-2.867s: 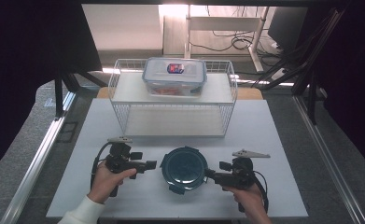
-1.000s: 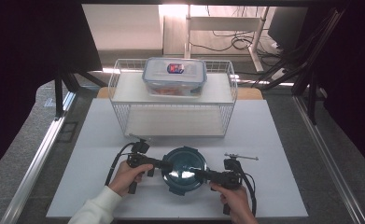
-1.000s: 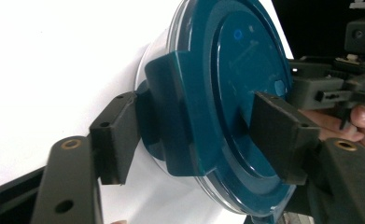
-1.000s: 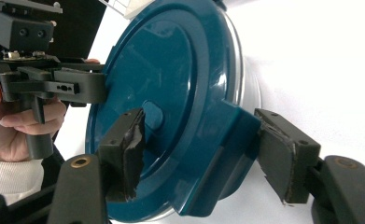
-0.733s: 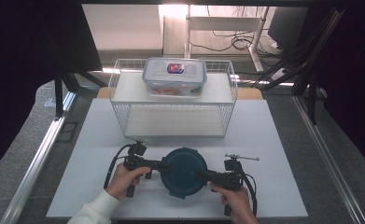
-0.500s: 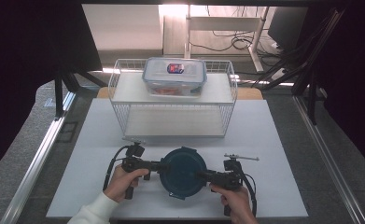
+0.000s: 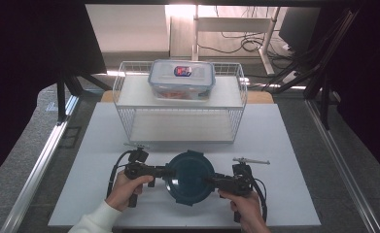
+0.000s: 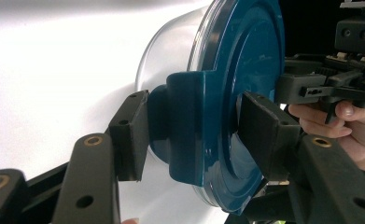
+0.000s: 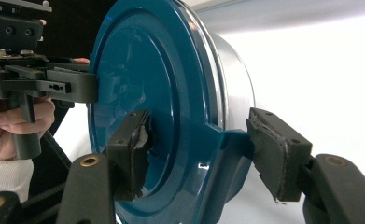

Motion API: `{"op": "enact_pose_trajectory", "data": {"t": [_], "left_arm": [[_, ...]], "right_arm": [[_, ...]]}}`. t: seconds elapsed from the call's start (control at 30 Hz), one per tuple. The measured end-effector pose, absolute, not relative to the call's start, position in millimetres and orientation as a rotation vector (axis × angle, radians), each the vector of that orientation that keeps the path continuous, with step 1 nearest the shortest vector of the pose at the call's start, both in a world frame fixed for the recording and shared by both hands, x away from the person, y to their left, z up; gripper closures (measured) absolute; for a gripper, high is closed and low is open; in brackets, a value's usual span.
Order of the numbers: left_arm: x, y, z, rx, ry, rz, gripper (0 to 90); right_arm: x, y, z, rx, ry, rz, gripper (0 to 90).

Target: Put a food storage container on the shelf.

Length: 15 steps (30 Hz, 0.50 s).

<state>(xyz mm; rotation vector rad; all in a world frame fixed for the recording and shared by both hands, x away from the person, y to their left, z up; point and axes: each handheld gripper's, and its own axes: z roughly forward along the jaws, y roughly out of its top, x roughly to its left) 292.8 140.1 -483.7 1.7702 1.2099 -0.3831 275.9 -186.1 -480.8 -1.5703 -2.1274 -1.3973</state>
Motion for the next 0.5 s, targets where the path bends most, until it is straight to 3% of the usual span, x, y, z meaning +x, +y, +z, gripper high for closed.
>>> {"op": "enact_pose_trajectory", "data": {"t": [0.5], "left_arm": [[296.6, 139.1, -466.7, 1.773, 1.193, -0.354, 44.8]], "right_arm": [[284.3, -186.8, -462.6, -1.527, -2.180, -1.438, 40.3]]}}
